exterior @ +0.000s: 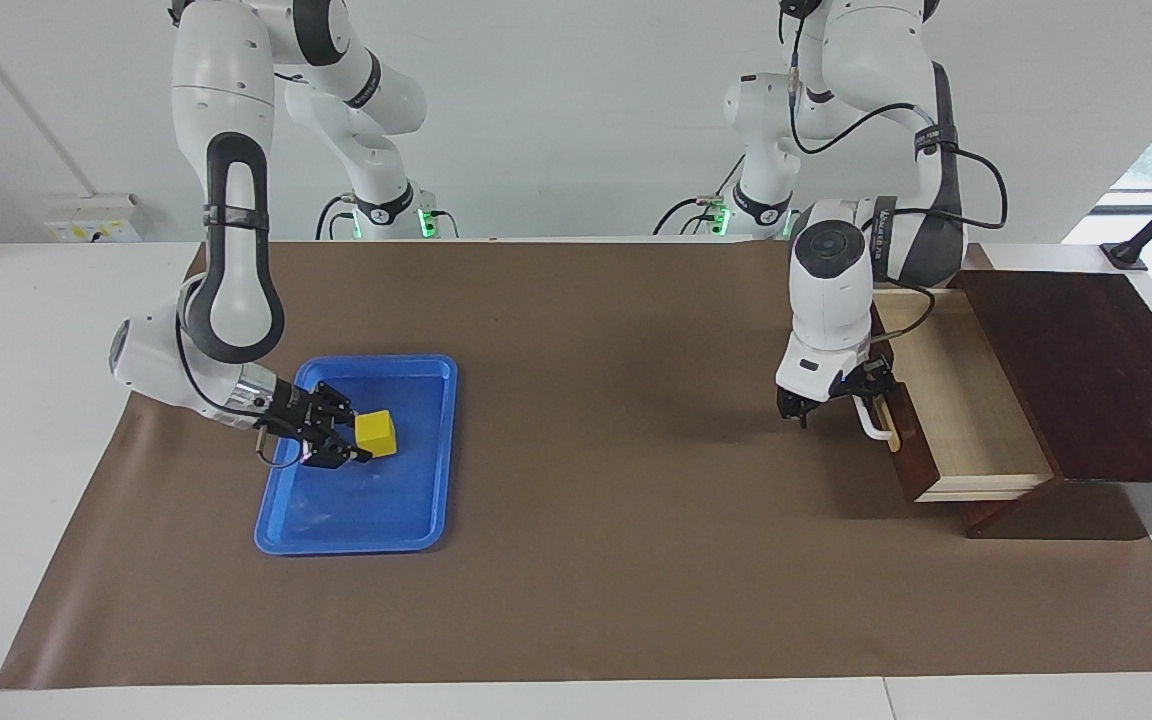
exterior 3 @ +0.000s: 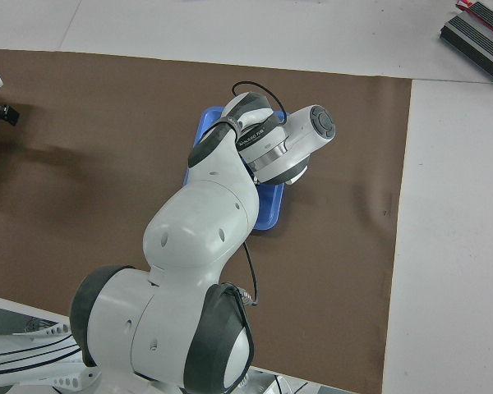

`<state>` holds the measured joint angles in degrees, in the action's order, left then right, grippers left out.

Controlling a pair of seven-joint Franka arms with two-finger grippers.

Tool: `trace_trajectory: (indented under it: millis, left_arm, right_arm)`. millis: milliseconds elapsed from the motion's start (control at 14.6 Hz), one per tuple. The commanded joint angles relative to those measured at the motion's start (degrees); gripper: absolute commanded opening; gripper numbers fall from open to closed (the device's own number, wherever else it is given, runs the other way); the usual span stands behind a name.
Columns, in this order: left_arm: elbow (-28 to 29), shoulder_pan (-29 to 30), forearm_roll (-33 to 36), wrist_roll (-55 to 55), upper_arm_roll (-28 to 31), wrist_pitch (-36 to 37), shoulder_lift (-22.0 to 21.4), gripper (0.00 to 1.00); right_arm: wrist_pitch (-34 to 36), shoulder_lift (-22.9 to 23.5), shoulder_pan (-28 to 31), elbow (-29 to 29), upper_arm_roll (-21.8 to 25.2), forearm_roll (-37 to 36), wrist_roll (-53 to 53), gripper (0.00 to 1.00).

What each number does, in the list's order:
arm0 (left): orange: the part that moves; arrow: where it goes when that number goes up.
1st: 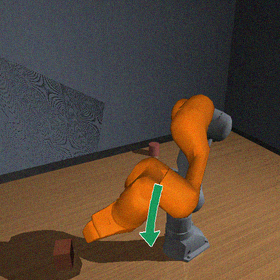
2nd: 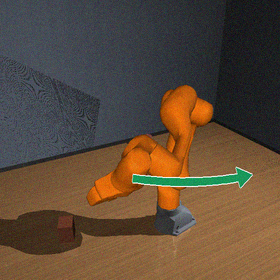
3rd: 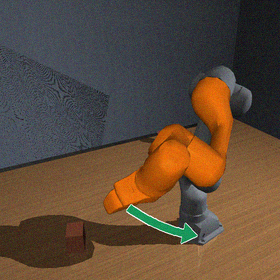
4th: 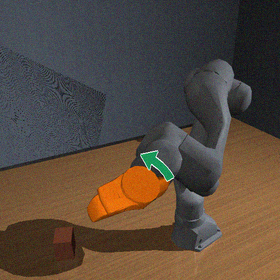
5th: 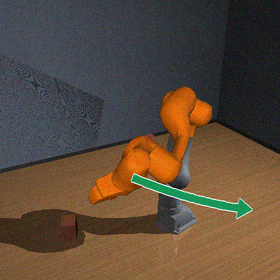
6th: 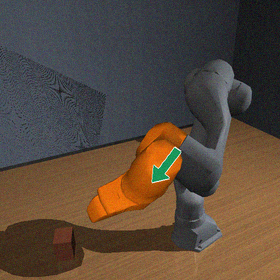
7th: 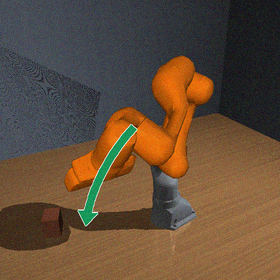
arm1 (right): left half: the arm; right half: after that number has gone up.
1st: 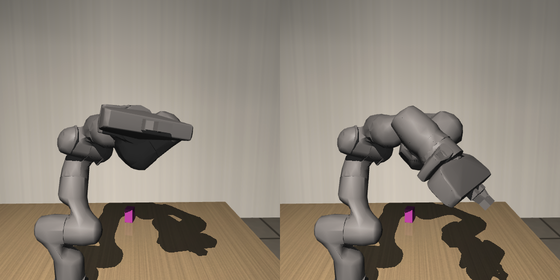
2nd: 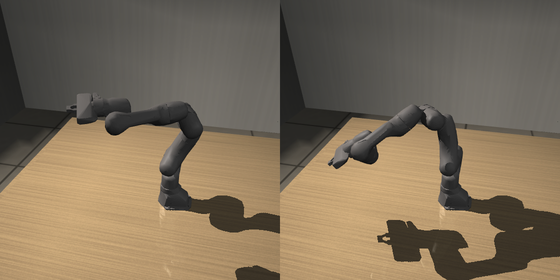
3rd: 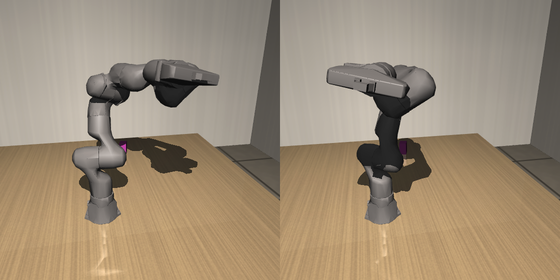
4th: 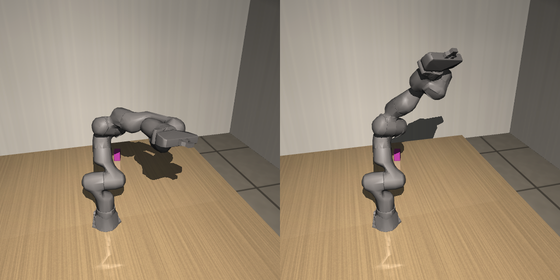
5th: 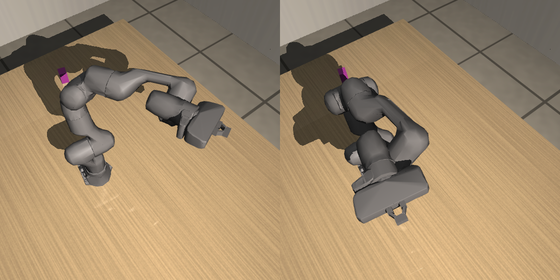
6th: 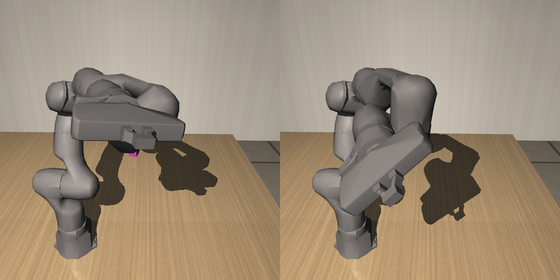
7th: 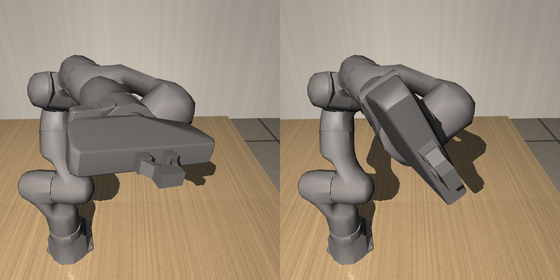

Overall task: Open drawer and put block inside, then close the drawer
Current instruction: 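Grasp the yellow block with the right gripper while the left gripper pulls the drawer open, then lift the yellow block with the right gripper toward the left gripper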

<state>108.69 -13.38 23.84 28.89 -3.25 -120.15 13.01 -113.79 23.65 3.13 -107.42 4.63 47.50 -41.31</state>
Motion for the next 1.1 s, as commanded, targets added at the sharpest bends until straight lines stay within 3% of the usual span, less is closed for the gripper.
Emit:
trace_trajectory:
  millis: [0,275,619,756,1031]
  left_arm:
    - [-4.17,-1.21,-1.34,0.82,0.35,4.64,1.14,1.0]
    - [-9.89,-0.68,-1.42,0.56,0.26,10.63,1.84,1.0]
    - [-17.17,-0.42,-7.83,2.39,0.7,20.02,1.75,1.0]
    - [-19.73,-0.42,-9.59,7.64,0.78,22.75,1.75,1.0]
    - [-22.81,-0.15,-19.34,22.58,2.1,23.47,1.14,1.0]
  right_arm:
    - [2.78,-0.1,-0.93,5.19,-0.15,-0.3,-5.16,0.0]
    - [2.35,1.21,-5.94,12.31,-0.15,-2.67,-16.23,0.0]
    - [1.82,3.85,-15.95,19.26,0.03,-3.81,-32.49,0.0]
    - [1.73,4.73,-19.29,22.07,-0.06,-4.61,-39.52,0.0]
    - [-2.13,4.83,-23.87,22.26,-0.23,-4.09,-47.9,0.0]
